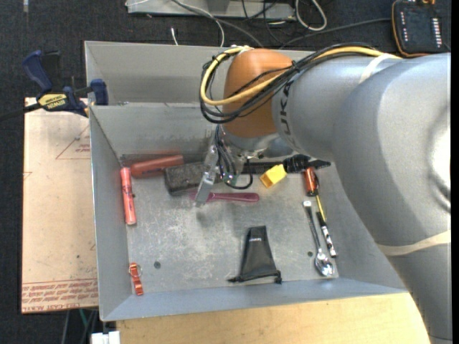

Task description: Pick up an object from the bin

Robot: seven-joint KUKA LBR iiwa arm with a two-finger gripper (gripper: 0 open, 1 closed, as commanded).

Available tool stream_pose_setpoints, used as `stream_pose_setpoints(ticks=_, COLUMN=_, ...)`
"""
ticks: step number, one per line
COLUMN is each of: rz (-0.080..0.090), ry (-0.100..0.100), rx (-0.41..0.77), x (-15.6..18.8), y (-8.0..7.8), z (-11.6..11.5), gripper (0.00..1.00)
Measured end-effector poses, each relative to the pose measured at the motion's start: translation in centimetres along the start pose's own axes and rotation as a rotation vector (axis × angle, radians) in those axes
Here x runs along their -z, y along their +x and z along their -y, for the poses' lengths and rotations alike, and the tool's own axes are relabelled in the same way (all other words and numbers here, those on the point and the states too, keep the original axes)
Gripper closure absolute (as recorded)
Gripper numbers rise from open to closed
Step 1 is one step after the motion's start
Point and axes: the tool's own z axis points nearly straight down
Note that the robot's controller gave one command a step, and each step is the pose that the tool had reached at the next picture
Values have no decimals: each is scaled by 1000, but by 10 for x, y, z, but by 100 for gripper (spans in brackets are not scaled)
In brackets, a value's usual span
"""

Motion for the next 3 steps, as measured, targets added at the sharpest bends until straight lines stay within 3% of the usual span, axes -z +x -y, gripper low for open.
stream_pose_setpoints(ticks=1, rz=12, ry=-8, rx=259, x=-26, y=-11, z=0, gripper=0)
stream_pose_setpoints(ticks=2, rz=15, ry=-10, rx=44, x=-23, y=-6, z=-3, gripper=100)
stream_pose_setpoints(ticks=3, rz=15, ry=-10, rx=44, x=-23, y=-6, z=-3, gripper=100)
